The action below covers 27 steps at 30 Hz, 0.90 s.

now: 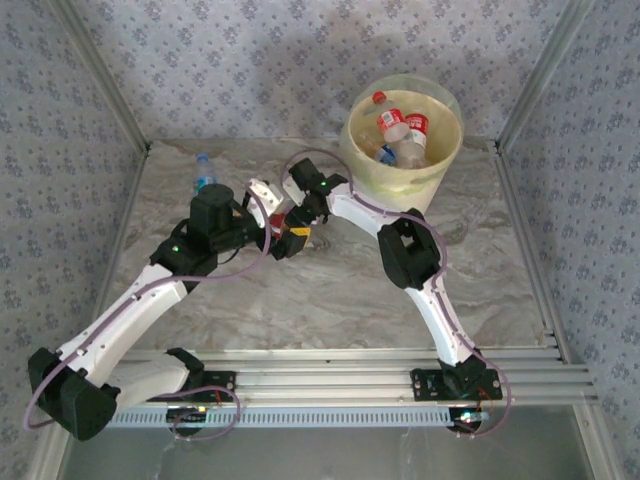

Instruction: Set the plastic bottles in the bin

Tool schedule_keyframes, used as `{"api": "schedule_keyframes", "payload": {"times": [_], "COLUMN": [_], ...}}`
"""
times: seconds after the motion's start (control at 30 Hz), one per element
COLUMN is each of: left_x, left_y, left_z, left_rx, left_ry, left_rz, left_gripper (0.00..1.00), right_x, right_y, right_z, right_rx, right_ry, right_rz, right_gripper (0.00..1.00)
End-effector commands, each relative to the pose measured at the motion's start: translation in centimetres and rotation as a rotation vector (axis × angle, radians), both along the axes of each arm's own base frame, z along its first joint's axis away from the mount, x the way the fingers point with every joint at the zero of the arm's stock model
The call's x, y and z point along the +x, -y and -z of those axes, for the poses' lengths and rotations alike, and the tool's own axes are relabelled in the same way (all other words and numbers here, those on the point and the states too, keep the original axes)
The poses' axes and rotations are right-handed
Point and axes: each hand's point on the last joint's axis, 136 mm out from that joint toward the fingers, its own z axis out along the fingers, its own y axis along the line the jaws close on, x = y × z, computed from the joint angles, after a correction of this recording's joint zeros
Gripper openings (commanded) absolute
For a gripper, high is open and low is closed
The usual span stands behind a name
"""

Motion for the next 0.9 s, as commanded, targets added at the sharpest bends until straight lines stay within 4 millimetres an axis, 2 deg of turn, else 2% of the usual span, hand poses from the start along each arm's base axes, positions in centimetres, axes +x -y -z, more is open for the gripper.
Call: {"api": "schedule_keyframes", "payload": {"times": [0.0, 0.33, 0.6, 0.87], "left_x": [-0.4, -0.3, -0.3, -0.5], "left_y": [0.5, 0.4, 0.2, 0.2], "left_z": [-1.7, -1.5, -1.7, -1.9], "left_rx": [-0.026, -0.018, -0.015, -0.021], "left_ry": [0.019, 0.019, 0.025, 0.027], "left_rz": [0.03, 0.025, 0.018, 0.02], "left_gripper": [1.0, 1.0, 1.0, 1.0], "right_x": [0.0, -0.8, -1.8, -2.2], "right_y": [-0.8, -1.3, -1.4, -1.1], "right_z": [0.5, 1.3, 1.9, 0.5], "right_rx": [0.012, 0.03, 0.02, 0.059], "right_ry": [-0.028, -0.085, -0.117, -0.098], "right_rz": [-0.022, -0.041, -0.05, -0.017], "right_gripper": [0.89, 0.81, 0.7, 0.59]}}
